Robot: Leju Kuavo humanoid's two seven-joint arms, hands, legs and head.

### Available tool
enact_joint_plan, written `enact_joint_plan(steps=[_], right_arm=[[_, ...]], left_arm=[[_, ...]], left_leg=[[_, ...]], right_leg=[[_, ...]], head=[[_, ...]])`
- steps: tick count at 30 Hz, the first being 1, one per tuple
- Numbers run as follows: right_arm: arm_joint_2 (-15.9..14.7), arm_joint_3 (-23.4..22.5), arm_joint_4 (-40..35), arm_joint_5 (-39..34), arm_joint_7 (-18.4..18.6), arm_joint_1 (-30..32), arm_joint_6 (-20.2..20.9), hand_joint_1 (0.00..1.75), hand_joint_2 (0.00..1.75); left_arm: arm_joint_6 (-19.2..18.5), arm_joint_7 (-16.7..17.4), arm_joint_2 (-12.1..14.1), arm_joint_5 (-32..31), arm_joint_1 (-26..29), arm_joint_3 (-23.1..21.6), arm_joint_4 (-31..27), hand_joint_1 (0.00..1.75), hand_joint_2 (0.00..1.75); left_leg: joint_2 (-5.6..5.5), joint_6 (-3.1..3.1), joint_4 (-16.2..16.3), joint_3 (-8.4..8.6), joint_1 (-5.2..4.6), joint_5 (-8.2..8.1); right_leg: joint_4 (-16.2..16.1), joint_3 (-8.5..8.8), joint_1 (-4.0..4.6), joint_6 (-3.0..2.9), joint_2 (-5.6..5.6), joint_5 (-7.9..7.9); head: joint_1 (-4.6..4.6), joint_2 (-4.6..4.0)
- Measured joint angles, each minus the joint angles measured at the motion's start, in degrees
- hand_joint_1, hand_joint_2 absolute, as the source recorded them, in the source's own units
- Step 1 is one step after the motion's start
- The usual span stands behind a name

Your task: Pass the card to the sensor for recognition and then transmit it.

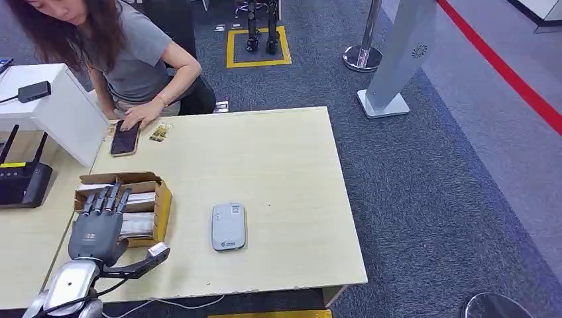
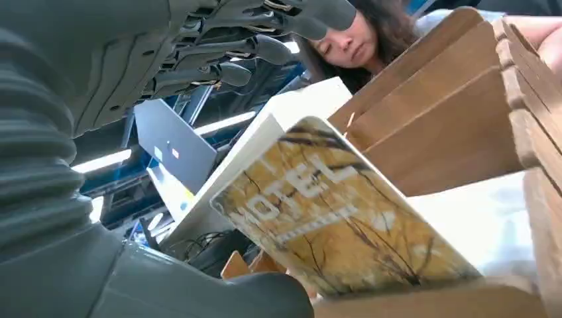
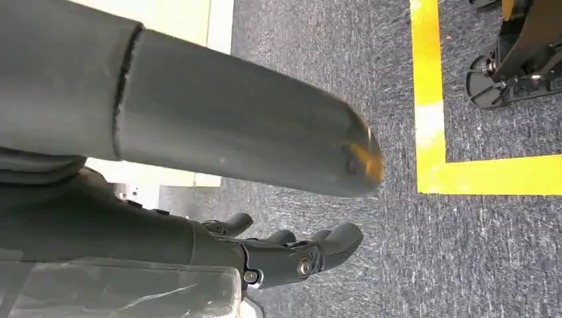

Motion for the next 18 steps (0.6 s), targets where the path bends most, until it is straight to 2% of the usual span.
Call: enact_joint_plan(steps=[18], right_arm=[[0.0,-0.02,0.0,-0.02,0.0,-0.01,0.0,0.0,0.0]], left_arm=[[-0.52,-0.85,-1.81,-0.42,0.0,0.0,0.0,0.0,1.75]], left_leg=[[0.0,0.0,0.0,0.0,0.0,0.0]], right_leg=[[0.0,0.0,0.0,0.0,0.0,0.0]], head=[[0.02,0.0]])
